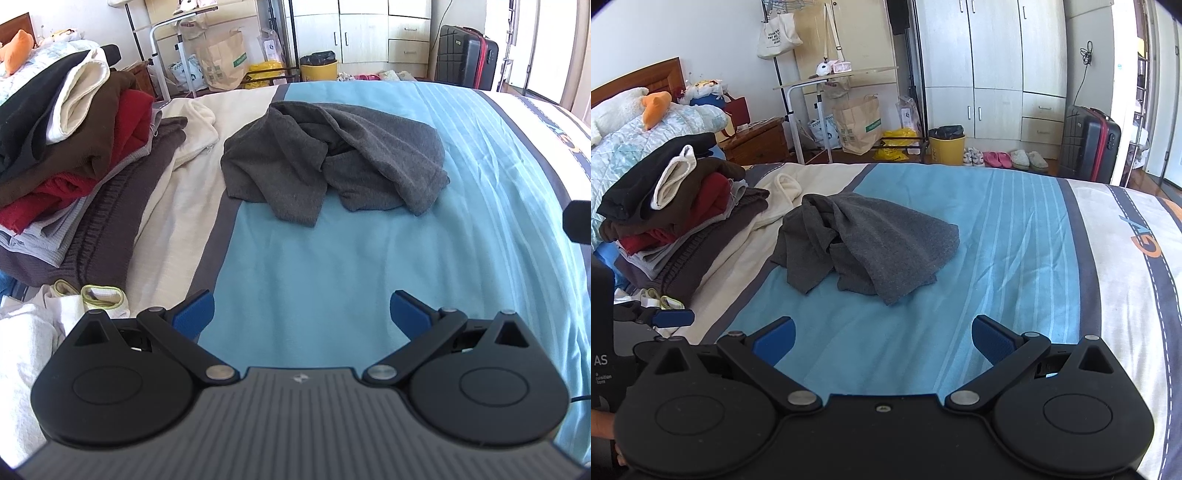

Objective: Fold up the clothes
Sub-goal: 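Move both tools toward the crumpled dark grey polo shirt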

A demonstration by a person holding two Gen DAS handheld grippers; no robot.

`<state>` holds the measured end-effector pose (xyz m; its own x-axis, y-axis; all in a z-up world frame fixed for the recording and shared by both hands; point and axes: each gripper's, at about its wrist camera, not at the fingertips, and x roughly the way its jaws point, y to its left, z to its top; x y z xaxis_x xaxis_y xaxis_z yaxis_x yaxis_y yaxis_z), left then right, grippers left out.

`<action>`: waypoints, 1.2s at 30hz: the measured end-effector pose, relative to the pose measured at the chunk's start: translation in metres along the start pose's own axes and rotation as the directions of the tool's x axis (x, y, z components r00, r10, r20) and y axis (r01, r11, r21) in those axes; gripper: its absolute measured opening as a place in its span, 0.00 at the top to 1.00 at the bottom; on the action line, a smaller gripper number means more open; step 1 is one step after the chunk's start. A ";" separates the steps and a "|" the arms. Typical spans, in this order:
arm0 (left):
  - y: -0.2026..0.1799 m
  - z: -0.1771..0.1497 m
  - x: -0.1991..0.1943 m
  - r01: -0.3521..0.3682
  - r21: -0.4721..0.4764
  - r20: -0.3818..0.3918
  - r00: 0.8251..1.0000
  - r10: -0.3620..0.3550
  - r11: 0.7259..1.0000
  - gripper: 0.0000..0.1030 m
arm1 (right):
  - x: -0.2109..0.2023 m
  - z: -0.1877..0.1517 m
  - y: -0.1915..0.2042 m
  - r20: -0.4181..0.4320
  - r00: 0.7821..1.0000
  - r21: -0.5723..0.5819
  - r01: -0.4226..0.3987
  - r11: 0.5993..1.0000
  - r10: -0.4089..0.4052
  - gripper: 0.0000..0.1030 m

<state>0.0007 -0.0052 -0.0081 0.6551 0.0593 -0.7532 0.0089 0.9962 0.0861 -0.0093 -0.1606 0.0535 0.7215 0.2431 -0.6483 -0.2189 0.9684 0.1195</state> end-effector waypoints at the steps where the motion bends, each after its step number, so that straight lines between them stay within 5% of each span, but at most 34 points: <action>1: 0.001 0.000 0.001 0.003 0.000 -0.003 1.000 -0.002 1.000 0.00 | 0.000 0.000 0.000 -0.001 1.000 0.000 0.000 1.000 0.000 0.00; 36: -0.001 -0.003 0.011 0.001 0.014 -0.061 0.998 -0.001 1.000 0.00 | 0.004 -0.002 -0.001 -0.023 1.000 0.007 -0.009 1.000 0.009 0.00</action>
